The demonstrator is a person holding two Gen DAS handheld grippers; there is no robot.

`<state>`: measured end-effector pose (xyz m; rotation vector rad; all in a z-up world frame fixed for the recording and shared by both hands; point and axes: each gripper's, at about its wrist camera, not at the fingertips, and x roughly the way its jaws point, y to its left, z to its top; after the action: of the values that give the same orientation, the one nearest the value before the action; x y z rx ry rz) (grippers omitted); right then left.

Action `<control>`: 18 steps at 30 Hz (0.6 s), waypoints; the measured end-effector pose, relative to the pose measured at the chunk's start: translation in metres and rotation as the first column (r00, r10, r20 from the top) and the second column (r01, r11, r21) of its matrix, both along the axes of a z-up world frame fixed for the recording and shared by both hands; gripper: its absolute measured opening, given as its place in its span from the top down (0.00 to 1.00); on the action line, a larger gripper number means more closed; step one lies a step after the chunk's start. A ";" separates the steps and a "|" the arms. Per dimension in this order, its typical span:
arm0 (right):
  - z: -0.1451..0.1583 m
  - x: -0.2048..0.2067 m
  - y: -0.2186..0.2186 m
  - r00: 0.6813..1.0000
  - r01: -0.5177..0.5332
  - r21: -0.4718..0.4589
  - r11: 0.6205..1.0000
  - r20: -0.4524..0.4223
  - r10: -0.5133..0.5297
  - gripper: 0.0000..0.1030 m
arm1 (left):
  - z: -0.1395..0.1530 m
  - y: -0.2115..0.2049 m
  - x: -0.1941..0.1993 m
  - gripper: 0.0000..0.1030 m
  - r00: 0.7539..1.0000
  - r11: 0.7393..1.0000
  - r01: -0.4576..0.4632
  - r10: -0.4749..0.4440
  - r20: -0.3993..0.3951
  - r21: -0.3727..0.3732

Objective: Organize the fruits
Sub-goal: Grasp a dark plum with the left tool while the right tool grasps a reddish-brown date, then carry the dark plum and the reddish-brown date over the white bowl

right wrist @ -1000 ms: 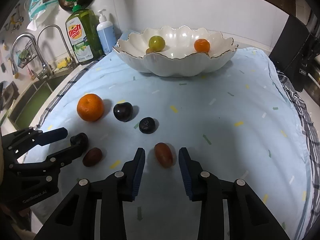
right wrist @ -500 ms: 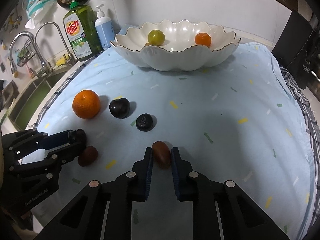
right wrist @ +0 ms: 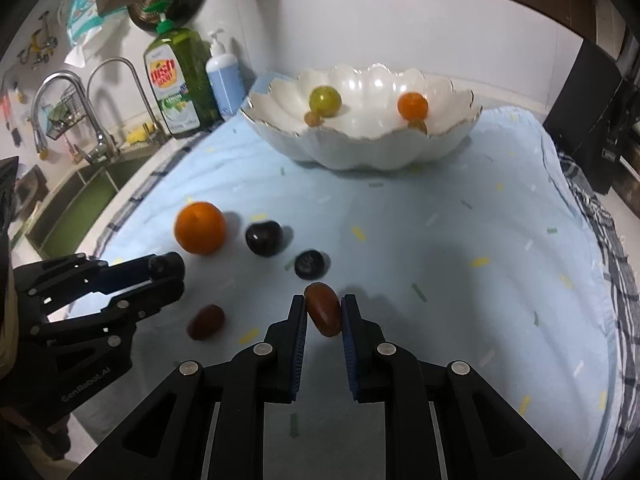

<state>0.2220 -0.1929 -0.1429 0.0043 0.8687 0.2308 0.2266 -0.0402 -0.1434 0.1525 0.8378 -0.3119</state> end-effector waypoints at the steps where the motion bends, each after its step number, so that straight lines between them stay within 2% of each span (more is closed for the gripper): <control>1: 0.003 -0.001 0.000 1.000 -0.001 0.004 1.000 0.007 0.001 0.82 | 0.002 0.000 -0.001 0.75 1.000 1.000 -0.002 0.002 0.004 -0.003; 10: 0.029 -0.008 0.002 0.996 -0.006 0.016 1.000 0.085 0.005 0.82 | 0.030 0.002 -0.003 0.75 0.998 0.999 -0.008 0.011 0.064 -0.038; 18: 0.056 -0.007 -0.001 0.986 0.004 0.031 1.000 0.165 -0.009 0.82 | 0.054 0.000 0.000 0.75 0.990 0.999 -0.012 0.017 0.140 -0.037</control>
<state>0.2149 -0.1940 -0.0871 0.0165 0.6997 0.2353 0.2268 -0.0399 -0.0895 0.1332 0.6928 -0.2990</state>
